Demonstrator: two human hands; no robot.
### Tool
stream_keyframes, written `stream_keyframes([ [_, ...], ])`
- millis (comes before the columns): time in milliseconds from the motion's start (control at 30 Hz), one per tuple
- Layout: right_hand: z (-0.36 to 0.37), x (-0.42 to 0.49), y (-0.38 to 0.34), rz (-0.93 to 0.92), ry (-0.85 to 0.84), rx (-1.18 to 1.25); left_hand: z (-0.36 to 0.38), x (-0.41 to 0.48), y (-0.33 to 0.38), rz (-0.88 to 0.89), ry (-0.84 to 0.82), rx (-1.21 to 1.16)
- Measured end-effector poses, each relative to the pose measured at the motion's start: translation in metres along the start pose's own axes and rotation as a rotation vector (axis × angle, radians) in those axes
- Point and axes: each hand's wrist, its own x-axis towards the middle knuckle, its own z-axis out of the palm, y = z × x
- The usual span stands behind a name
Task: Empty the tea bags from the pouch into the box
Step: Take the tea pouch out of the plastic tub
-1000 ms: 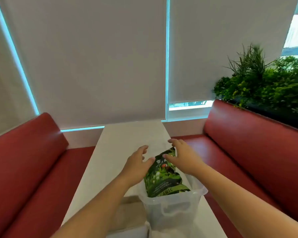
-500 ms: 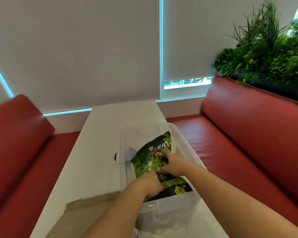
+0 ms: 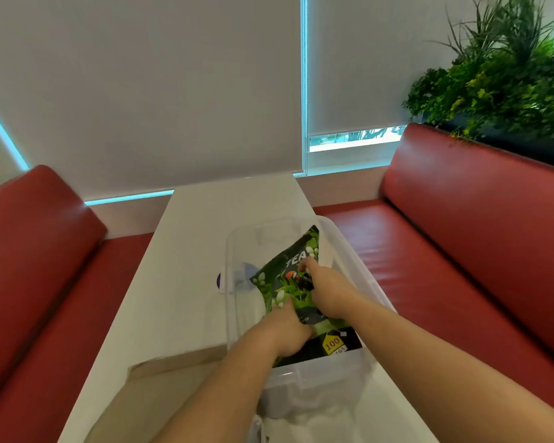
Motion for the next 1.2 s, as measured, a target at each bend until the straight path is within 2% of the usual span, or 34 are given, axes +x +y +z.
stream_keyframes([
  [167, -0.018, -0.018, -0.012, -0.155, 0.231, 0.143, -0.006, 0.013, -0.011, 0.084, 0.195, -0.230],
  [333, -0.067, -0.051, -0.039, -0.295, 0.464, 0.179, -0.043, -0.043, 0.027, 0.257, 0.421, -0.322],
  [433, -0.105, -0.072, -0.061, -0.358, 0.539, 0.222, -0.075, -0.067, 0.038, 0.280, 0.561, -0.323],
  [533, -0.136, -0.095, -0.081, -0.454, 0.588, 0.271, -0.111, -0.098, 0.043, 0.266, 0.621, -0.455],
  [633, -0.148, -0.128, -0.100, -0.514, 0.570, 0.383, -0.138, -0.139, 0.045, 0.220, 0.596, -0.741],
  [700, -0.144, -0.155, -0.110, -0.547, 0.557, 0.452, -0.152, -0.169, 0.043, 0.255, 0.577, -0.995],
  [800, -0.124, -0.194, -0.115, -0.582, 0.578, 0.491, -0.163, -0.212, 0.033, 0.350, 0.585, -1.137],
  [933, -0.091, -0.236, -0.102, -0.494, 0.464, 0.576, -0.161, -0.260, 0.004, 0.386, 0.577, -1.059],
  [1200, -0.024, -0.298, -0.073, -0.282, 0.215, 0.774, -0.120, -0.318, -0.040, 0.326, 0.223, -0.632],
])
